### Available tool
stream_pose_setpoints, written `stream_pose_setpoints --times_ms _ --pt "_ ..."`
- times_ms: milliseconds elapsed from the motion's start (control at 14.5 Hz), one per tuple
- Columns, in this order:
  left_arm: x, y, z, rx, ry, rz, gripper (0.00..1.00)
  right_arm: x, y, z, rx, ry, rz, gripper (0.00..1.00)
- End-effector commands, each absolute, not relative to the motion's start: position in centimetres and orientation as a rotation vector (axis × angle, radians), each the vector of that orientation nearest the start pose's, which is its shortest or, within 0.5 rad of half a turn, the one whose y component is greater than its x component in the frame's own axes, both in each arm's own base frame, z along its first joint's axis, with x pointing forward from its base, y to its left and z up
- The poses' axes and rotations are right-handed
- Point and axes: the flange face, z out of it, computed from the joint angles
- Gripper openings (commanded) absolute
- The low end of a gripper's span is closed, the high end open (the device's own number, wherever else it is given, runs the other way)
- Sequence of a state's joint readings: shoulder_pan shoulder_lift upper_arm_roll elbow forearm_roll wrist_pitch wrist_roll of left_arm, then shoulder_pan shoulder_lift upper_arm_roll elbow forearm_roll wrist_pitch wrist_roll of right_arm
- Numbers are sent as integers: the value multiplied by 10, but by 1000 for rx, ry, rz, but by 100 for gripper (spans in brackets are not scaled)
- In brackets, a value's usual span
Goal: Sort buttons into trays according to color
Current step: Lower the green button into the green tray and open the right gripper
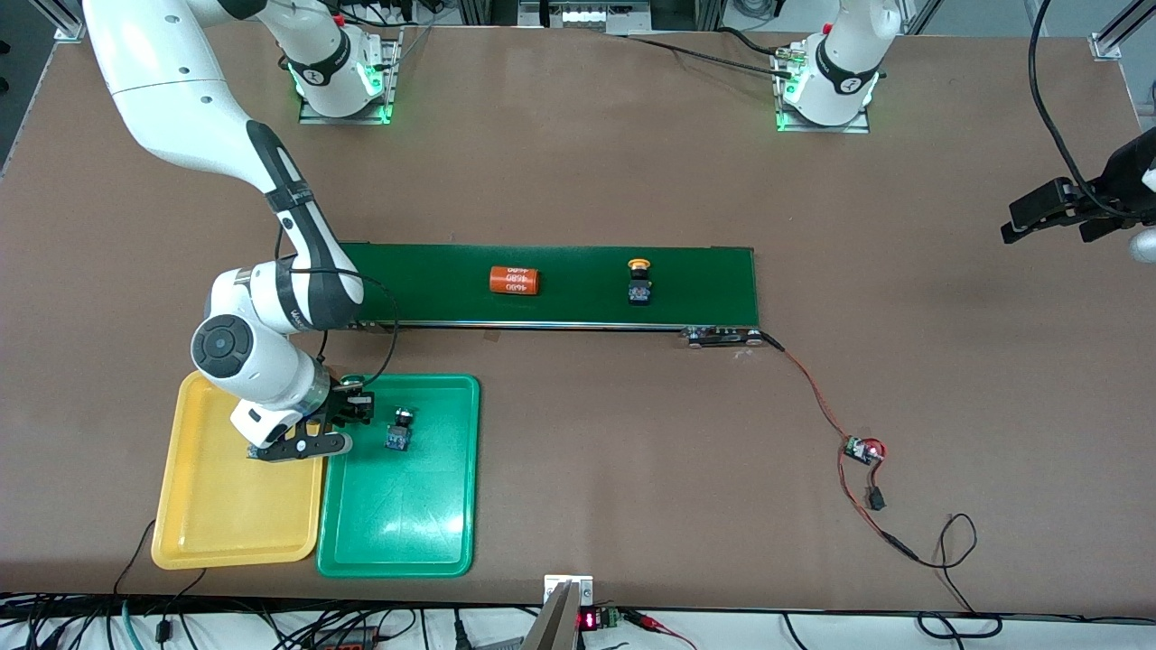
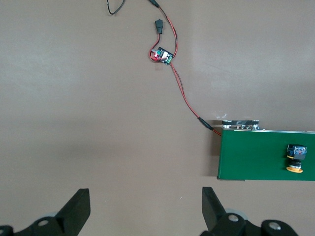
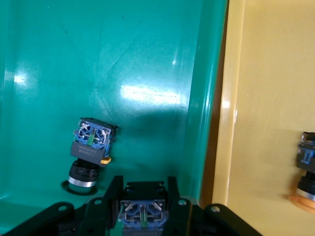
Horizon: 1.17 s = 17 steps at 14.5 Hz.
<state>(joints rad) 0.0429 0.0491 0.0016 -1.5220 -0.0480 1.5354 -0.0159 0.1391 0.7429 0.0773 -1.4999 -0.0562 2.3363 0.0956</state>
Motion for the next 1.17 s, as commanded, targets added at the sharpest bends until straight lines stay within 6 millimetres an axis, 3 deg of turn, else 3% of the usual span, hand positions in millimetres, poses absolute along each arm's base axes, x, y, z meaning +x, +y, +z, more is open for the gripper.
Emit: stream_pose_setpoints --times_ms 0,69,413,550,619,826,1032,1101 --pt "559 23 616 -3138 -65 46 100 711 145 238 -3106 -206 -148 49" --pt "560 19 616 -3119 -48 44 100 711 145 238 -3106 -206 -148 59" --pt "565 24 607 -3118 -63 20 100 711 152 246 -3098 -196 -160 78" --pt "561 26 600 -3118 -68 34 100 706 158 260 -3101 -136 -147 96" --pt "561 25 601 -3118 -65 29 100 700 157 270 -3111 -138 -92 99" --pt "562 9 607 -3118 -22 -38 100 658 172 311 -3132 -167 2 100" --pt "563 4 603 -3123 -12 -58 100 593 164 325 -3140 -180 -22 100" --pt "561 4 603 -3122 -7 -36 100 566 163 323 -3147 -106 -30 100"
